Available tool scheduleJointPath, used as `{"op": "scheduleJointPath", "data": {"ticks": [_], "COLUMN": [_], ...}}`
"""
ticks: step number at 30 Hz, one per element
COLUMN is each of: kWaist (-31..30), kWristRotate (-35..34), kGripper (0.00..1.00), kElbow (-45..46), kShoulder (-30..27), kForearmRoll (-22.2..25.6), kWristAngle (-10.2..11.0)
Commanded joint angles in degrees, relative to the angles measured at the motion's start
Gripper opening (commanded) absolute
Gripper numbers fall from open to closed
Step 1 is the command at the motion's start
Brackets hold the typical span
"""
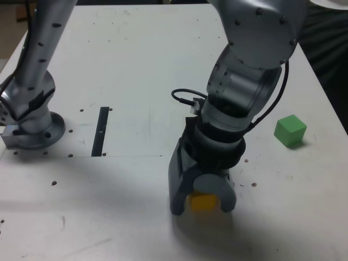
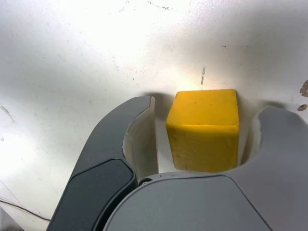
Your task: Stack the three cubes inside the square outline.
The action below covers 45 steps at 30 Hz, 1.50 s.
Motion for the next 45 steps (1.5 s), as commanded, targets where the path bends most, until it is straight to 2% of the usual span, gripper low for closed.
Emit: {"op": "scheduleJointPath", "data": {"ticks": [1, 10, 14, 23, 31, 35, 45], "kWaist": [0.0, 0.0, 0.0, 0.4, 4.6, 7.7, 14.1], "kWristRotate": [0.1, 0.3, 0.3, 1.2, 9.8, 14.7, 22.7], "kGripper": [0.30, 0.30, 0.30, 0.30, 0.30, 0.30, 0.30], "kElbow": [0.0, 0.2, 0.4, -0.2, -2.0, -2.8, -7.9], "kShoulder": [-0.3, -1.0, -2.4, -8.9, -11.3, -11.4, -7.2], "kForearmRoll": [-0.1, 0.2, 1.8, 9.6, 14.7, 15.4, 16.7], "kWristAngle": [0.0, 0.1, 0.9, 6.4, 10.0, 10.4, 9.2]}}
